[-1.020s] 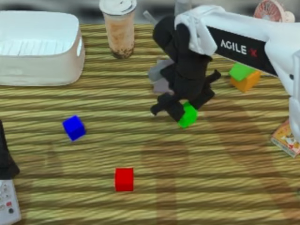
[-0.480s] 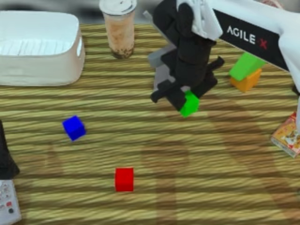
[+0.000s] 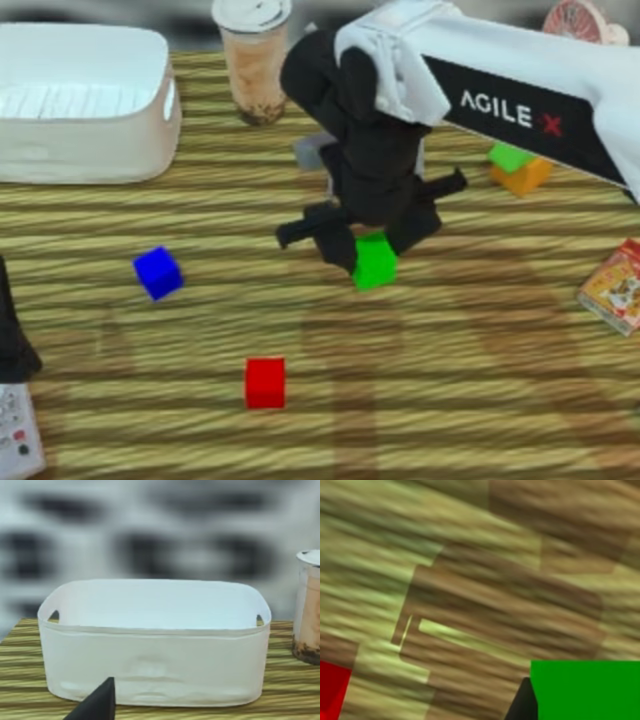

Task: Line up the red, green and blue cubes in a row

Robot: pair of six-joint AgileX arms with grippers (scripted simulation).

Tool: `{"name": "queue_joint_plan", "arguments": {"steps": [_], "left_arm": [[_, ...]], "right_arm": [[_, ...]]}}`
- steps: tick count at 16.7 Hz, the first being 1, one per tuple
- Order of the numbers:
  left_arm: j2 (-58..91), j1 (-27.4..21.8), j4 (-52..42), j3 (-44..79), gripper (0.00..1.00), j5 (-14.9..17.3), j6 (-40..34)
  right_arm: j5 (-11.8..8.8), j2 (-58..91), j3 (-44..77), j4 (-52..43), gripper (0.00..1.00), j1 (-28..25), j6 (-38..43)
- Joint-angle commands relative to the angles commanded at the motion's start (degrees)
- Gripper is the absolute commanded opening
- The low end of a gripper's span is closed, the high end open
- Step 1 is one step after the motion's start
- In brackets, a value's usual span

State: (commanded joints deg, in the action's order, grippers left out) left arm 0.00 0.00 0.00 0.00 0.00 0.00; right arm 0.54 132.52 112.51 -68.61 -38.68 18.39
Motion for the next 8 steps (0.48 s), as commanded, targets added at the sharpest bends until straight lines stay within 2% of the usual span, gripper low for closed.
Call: {"name": "queue_joint_plan", "arguments": {"steps": [5,8], "left_arm": [[0.0,0.0,0.0,0.0,1.00,0.0,0.0],[0.0,0.0,0.0,0.0,1.00,0.0,0.0]], "right_arm": [[0.5,-7.0,-10.5,2.7,0.00,-6.3,20.2],[0.8,-10.7,-15.2,4.3,0.00,-9.1,28.2]]}}
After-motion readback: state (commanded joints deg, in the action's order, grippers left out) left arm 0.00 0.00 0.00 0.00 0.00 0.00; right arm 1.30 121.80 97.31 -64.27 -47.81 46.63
